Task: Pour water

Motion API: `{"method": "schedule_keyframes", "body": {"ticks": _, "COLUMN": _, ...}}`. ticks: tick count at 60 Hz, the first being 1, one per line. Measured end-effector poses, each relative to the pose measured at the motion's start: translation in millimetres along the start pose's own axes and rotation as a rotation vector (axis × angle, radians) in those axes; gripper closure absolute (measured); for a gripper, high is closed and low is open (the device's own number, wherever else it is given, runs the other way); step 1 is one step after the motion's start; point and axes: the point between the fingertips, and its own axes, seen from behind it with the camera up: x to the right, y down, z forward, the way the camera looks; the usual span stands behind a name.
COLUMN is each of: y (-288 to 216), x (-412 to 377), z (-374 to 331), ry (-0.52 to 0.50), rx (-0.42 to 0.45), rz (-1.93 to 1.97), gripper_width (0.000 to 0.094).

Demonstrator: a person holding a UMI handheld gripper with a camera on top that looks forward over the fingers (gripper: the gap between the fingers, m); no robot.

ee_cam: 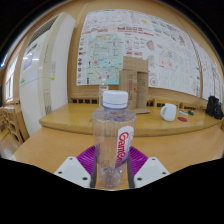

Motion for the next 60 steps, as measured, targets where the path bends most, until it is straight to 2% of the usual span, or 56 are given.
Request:
{"method": "schedule_keyframes", "body": {"ticks": 6, "y": -1.9, "x": 1.9, "z": 0.5, "ry": -0.015, "rx": 0.007, "rz": 0.004, "gripper_width": 0.0587}}
{"method": "schedule_keyframes", "body": {"ticks": 14, "y": -18.1, "x": 3.8, "z": -4.0, "ry": -0.062, "rx": 0.011, "rz": 0.016, "gripper_width": 0.059}}
{"method": "schedule_keyframes", "body": {"ticks": 22, "y": -78.9, "x": 5.3, "z": -10.9, "ry": -0.155, "rx": 0.064, "rz": 0.086, "gripper_width": 0.0589}}
{"method": "schedule_keyframes", "body": {"ticks": 34, "y": -228.4, "x": 40.1, "z": 10.6, "ry": -0.387, "rx": 0.215, "rz": 0.392, "gripper_width": 0.0591}}
{"method": "schedule_keyframes", "body": {"ticks": 40, "y": -306.6, "x": 68.5, "z": 32.6, "ry": -0.551, "rx": 0.262, "rz": 0.642, "gripper_width": 0.0591}}
{"method": "schedule_keyframes", "body": {"ticks": 45, "y": -352.4, "x": 104.7, "z": 55.7, "ry": -0.704, "rx": 0.275, "rz": 0.887, "gripper_width": 0.0592}}
{"method": "schedule_keyframes", "body": {"ticks": 52, "y": -386.4, "x": 164.9, "z": 95.8, "ry": -0.869, "rx": 0.264, "rz": 1.282, "gripper_width": 0.0591}}
{"method": "schedule_keyframes", "body": {"ticks": 57, "y": -382.5, "x": 206.7, "z": 136.9, "ry": -0.917, "rx": 0.242, "rz": 1.537, "gripper_width": 0.0593}}
{"method": "schedule_keyframes", "body": {"ticks": 60, "y": -371.1, "x": 225.1, "z": 159.5, "ry": -0.912, "rx": 0.228, "rz": 1.679, "gripper_width": 0.0593}}
